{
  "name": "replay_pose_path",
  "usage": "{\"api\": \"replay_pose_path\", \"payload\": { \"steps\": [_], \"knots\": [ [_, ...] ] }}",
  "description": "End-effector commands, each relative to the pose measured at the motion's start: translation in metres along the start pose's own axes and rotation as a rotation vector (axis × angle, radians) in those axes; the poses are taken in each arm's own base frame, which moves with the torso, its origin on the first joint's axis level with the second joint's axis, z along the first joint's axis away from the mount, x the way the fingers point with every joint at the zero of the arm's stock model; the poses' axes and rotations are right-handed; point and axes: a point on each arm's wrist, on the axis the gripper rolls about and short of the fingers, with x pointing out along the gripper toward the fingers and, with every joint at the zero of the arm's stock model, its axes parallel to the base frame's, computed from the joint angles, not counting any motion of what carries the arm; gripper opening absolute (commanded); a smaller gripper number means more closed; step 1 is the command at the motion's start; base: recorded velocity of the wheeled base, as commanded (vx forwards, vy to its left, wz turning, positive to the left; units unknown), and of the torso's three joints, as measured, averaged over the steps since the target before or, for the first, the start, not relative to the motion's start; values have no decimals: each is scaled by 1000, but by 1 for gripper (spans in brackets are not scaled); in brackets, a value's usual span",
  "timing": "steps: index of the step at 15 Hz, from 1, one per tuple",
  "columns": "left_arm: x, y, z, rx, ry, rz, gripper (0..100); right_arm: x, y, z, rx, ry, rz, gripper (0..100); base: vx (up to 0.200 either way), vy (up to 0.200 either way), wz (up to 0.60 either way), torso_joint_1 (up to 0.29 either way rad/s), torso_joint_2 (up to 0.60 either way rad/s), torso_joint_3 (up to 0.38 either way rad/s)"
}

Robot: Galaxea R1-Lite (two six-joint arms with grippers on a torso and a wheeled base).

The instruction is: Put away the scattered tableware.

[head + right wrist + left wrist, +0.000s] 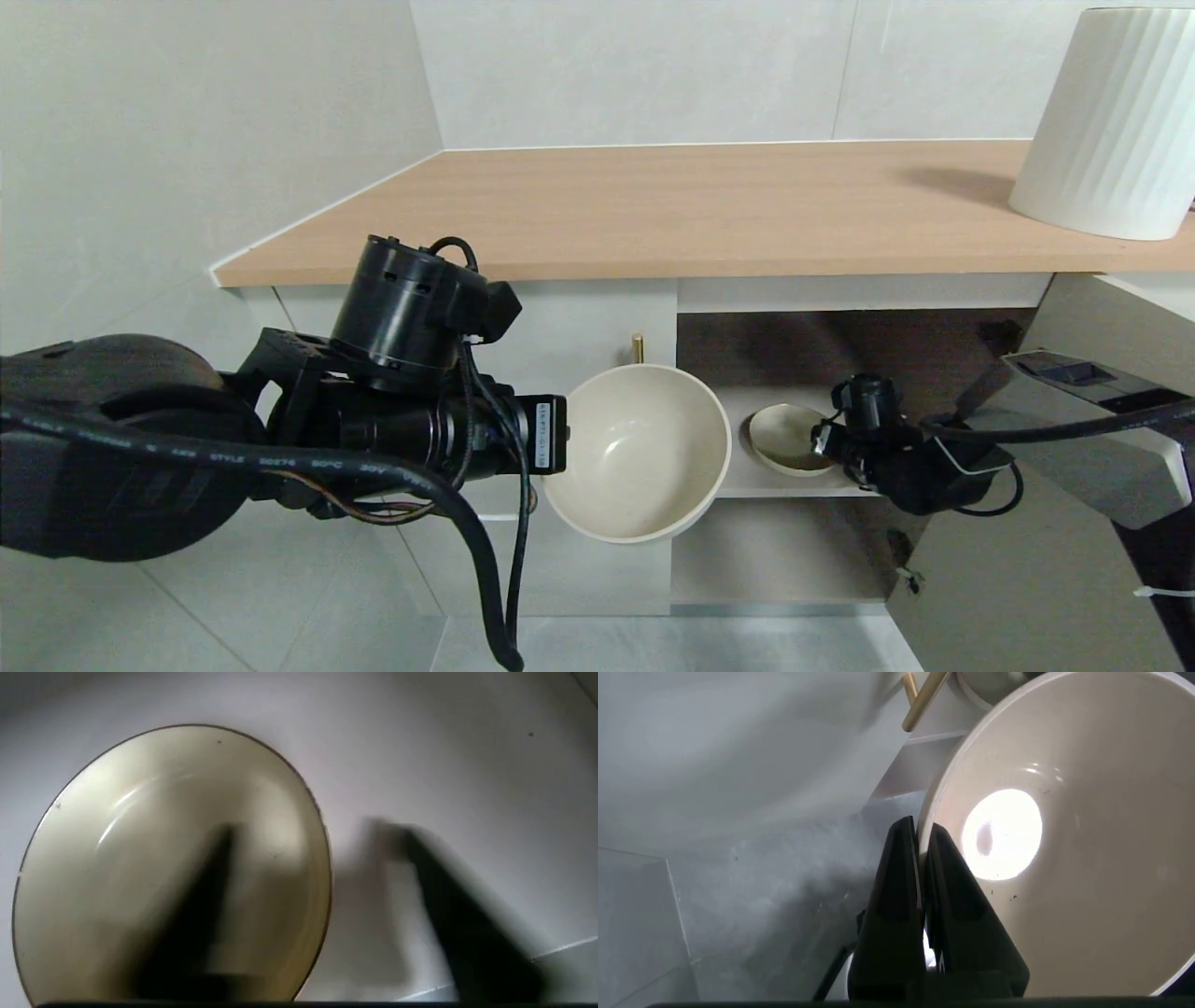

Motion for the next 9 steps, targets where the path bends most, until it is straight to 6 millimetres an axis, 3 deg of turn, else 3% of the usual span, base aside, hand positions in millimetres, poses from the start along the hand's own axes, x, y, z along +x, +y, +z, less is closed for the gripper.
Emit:
{"api": "replay_pose_path", "payload": {
  "steps": [1, 5, 6, 9],
  "knots": [
    [2, 0, -1, 1, 6, 2, 0, -7, 1, 8, 5, -9, 5, 100, 0, 0, 0, 0, 0, 0],
    [16, -2, -17, 32, 90, 24, 0, -49, 2, 18, -17, 22, 41, 100, 0, 0, 0, 0, 0, 0],
    [26, -5, -31, 59, 188, 52, 0, -81, 2, 23, -35, 66, 102, 100, 0, 0, 0, 0, 0, 0],
    [45, -15, -49, 113, 283, 96, 0, -150, -2, 36, -86, 211, 303, 100, 0, 0, 0, 0, 0, 0]
  ]
}}
